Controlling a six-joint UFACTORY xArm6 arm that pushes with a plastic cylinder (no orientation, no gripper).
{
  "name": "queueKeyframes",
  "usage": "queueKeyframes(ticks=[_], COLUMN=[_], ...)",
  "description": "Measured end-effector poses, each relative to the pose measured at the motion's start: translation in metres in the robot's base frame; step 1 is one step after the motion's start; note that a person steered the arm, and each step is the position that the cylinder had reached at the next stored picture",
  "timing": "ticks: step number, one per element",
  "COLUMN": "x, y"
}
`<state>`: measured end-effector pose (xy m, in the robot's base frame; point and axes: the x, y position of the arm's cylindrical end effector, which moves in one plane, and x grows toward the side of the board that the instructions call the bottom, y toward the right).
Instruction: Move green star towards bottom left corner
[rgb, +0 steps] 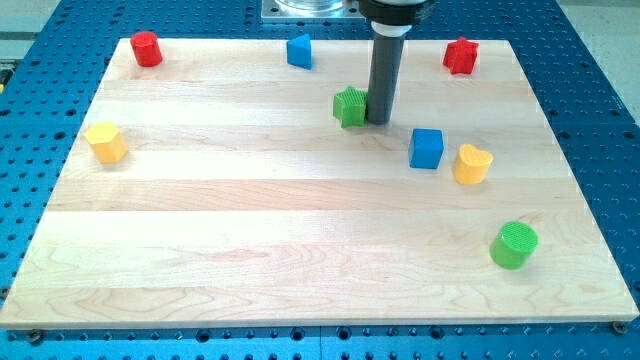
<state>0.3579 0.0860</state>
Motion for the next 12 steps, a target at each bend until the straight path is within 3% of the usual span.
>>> queueKeyframes(ticks=[1, 3, 5, 6, 7, 8, 10, 12], x=[-0.016, 0.016, 0.003, -0.019, 0.03, 0.058, 0.045, 0.139], y=[-0.018, -0.161, -0.146, -0.193, -0.246, -0.256, -0.253, -0.286])
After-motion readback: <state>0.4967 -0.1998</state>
